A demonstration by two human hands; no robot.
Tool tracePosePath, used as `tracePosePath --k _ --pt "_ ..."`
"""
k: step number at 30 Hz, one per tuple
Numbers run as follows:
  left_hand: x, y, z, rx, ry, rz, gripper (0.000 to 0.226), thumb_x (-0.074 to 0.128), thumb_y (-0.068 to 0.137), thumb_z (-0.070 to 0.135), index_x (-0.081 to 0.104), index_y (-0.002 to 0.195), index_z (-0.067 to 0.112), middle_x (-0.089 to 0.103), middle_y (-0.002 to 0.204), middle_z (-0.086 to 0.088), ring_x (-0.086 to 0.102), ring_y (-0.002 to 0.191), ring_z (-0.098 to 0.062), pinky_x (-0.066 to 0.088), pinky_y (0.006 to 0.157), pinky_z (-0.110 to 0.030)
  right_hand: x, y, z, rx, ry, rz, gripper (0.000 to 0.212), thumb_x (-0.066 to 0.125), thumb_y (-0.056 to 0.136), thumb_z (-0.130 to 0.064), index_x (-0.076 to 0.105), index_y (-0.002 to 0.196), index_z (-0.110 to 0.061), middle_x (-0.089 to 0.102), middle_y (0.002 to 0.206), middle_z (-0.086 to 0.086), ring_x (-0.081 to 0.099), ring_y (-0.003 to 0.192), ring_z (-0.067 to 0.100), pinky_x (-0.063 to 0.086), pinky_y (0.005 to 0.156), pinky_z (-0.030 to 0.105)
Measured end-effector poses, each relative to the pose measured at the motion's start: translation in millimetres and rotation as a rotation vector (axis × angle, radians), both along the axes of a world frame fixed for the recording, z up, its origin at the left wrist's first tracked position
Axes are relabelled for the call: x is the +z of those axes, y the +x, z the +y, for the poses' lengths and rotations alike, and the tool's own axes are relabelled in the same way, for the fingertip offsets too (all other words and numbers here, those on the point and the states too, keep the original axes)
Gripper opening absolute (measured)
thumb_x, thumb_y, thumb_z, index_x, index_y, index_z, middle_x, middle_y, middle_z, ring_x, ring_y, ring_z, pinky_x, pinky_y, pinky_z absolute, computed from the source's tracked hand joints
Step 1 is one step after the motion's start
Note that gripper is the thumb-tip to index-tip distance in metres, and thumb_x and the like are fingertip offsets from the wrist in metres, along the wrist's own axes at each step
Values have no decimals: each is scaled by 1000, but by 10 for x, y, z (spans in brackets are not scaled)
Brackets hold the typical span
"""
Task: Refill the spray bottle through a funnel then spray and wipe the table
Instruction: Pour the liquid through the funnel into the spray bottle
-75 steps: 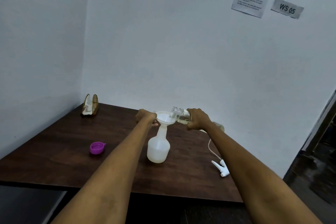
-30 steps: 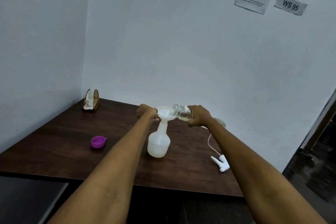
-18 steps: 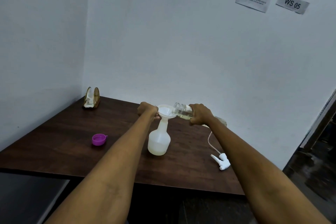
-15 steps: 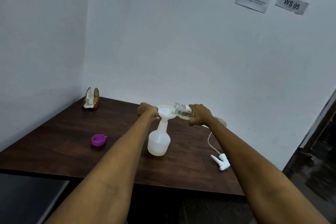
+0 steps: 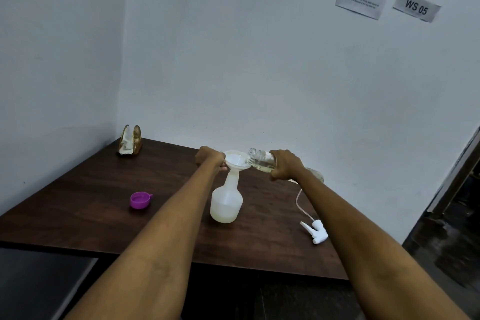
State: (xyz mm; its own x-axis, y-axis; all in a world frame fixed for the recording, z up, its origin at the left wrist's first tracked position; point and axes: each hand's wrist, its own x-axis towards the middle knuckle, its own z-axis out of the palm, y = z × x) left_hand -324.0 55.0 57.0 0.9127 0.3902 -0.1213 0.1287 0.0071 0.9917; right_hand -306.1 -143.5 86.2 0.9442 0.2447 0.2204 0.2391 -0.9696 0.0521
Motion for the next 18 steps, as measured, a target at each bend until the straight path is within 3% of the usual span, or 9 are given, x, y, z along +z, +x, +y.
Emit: tracePosePath --k 2,5,9,12,15,18 --pt "13 0 -15 -11 14 -1 20 60 88 -6 65 105 -14 70 98 -25 51 39 -15 53 40 -24 7 11 3 -3 8 0 35 73 64 -17 43 83 -15 51 84 -1 46 79 20 29 56 23" --pt "23 17 -27 -11 9 -6 20 59 86 -10 65 104 -14 69 105 -27 50 44 -16 59 63 -31 22 24 11 -3 34 -3 34 74 63 -17 48 85 -15 53 86 -1 49 81 21 34 62 27" --pt "13 48 -14 0 -10 -3 19 59 87 -9 65 104 -13 64 73 -19 51 35 -14 58 63 -30 40 46 19 1 37 -7 34 73 64 -16 46 84 -16 54 85 -1 53 83 23 35 63 27" --pt "13 52 -18 1 -14 -8 20 59 87 -9 65 105 -14 59 67 -17 51 34 -14 58 68 -30 39 60 57 12 28 -6 35 73 64 -16 44 83 -16 51 84 -2 48 79 20 34 63 27" --pt "-7 36 -3 -4 -9 -9 20 59 87 -9 64 106 -15 68 84 -24 49 24 -12 59 69 -32 17 57 80 6 25 -4 35 73 64 -16 43 83 -16 51 84 -1 47 79 20 34 63 27" --pt "-19 18 9 4 -2 -17 21 59 88 -8 64 107 -13 69 91 -25 51 29 -13 59 62 -33 5 59 74 5 34 -7 32 72 64 -15 51 87 -14 60 89 4 53 82 22 36 63 27"
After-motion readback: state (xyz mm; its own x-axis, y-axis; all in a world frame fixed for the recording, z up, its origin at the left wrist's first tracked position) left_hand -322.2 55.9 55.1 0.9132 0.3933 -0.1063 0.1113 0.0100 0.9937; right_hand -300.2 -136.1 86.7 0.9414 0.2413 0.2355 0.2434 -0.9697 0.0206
